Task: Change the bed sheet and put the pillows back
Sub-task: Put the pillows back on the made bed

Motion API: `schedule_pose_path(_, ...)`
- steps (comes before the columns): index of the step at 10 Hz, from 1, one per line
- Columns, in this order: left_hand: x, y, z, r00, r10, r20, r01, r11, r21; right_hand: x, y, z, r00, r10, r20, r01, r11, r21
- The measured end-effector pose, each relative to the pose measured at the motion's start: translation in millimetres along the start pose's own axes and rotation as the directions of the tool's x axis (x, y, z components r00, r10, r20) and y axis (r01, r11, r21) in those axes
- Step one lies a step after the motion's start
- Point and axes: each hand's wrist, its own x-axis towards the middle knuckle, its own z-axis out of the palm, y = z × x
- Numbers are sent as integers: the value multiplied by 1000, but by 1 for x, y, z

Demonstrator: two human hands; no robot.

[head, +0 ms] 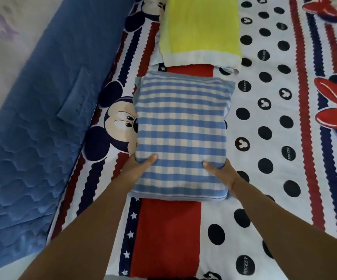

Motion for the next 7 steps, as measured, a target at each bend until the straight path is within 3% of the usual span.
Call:
schedule_pose_path(2,-8,-11,-15,995,-82,65,66,973,221,-44,4,8,999,43,27,-42,999,-31)
schedule_pose_path(3,-24,-28,-25,987,-113,113,81,963,255,-66,18,12,997,39,-66,-48,988,-148)
schedule_pose_path(4,-35,-49,-31,988,-122,99,92,959,269,-74,41,11,965,147,-217,-211,925,-316)
schedule_pose_path(5,-41,-69,-31,995,-82,53,65,959,276,-79,53,6,955,204,-216,-268,905,-329)
schedule_pose_path(6,-50,-82,-31,1000,12,-6,-11,973,230,-81,57,-1,961,144,-234,-228,894,-387)
schedule_pose_path(7,-74,-124,-37,993,66,-93,-33,946,322,-94,48,-6,963,129,-238,-229,855,-465)
